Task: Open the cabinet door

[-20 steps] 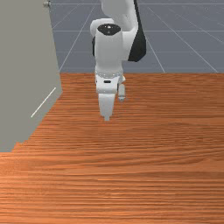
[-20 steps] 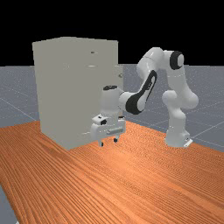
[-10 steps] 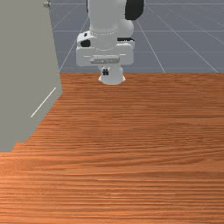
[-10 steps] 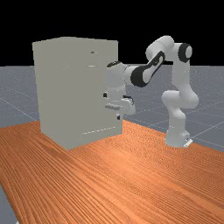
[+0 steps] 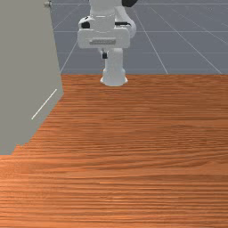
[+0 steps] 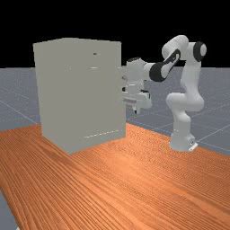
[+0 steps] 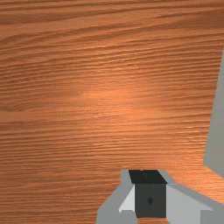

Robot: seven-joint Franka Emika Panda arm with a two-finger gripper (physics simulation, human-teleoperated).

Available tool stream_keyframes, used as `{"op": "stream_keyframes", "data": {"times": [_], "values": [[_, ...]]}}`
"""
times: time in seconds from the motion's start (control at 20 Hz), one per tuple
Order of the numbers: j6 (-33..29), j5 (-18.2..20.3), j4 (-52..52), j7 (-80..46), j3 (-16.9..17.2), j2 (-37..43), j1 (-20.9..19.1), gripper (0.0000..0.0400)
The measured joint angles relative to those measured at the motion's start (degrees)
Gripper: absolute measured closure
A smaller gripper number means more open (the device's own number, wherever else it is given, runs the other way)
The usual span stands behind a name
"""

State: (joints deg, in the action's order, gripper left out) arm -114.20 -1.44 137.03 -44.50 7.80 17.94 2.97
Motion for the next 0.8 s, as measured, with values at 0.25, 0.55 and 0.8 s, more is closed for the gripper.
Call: {"op": "stream_keyframes", "data": {"times": [0.25, 0.55, 0.8], "values": [[0.0, -1.2, 10.5, -1.1, -0.9, 18.0, -1.1, 0.04], [-0.8, -0.8, 12.0, 0.7, 2.8, 26.4, -3.7, 0.04], [-6.5, -0.3, 17.9, 2.6, 4.9, 36.1, -5.2, 0.04]]}}
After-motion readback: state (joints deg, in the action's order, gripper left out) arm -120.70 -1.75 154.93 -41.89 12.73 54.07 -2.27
